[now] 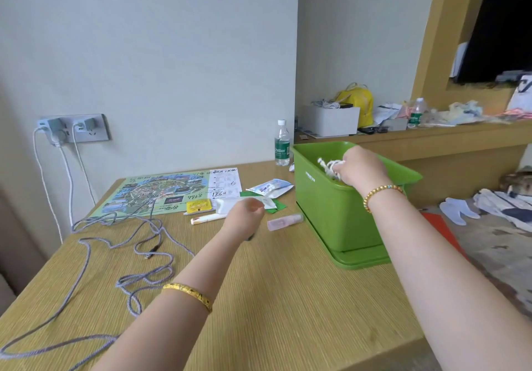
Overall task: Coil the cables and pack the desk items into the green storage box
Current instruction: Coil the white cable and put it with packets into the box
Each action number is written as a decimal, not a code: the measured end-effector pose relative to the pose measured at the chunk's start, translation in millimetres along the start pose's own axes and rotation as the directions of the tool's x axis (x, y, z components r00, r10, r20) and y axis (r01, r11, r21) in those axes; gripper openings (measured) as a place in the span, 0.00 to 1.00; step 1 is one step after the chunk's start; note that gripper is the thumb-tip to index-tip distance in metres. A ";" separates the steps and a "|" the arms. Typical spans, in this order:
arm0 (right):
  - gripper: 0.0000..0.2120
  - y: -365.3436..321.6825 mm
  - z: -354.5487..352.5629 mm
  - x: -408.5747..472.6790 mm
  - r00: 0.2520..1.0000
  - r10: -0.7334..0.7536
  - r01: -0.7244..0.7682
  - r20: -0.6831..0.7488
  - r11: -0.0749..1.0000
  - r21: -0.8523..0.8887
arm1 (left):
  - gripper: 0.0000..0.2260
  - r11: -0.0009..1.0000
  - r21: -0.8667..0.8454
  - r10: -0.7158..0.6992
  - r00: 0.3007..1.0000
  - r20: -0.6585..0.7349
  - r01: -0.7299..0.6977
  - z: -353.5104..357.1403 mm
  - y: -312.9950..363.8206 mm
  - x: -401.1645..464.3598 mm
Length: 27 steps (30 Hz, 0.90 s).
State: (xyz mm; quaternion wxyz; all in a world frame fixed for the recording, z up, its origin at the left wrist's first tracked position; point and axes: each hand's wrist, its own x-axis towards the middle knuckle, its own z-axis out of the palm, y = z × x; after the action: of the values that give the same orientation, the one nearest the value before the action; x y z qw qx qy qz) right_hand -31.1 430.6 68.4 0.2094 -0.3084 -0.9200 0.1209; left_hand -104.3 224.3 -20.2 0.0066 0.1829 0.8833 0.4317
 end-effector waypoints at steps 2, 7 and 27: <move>0.18 -2.0 1.3 3.0 0.993 0.049 -0.045 0.109 0.998 -0.042 | 0.13 0.998 0.059 -0.009 1.000 0.004 0.008 0.3 -6.2 2.6; 0.07 -15.2 -7.2 1.0 0.994 0.010 0.000 0.111 0.997 -0.083 | 0.13 0.989 0.148 -0.020 1.000 -0.010 0.021 -6.7 -21.0 4.5; 0.26 -41.5 158.7 -60.2 0.904 -0.351 0.377 0.244 0.924 -0.067 | 0.17 0.798 0.600 -0.008 0.993 0.119 -0.065 -2.0 -71.6 5.4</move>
State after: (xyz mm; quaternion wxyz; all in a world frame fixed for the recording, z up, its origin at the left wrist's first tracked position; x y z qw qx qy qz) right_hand -82.1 346.3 -75.8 0.1040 -0.1263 -0.9846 0.0622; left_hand -132.4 184.5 -72.9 -0.0074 0.2133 0.9699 0.1173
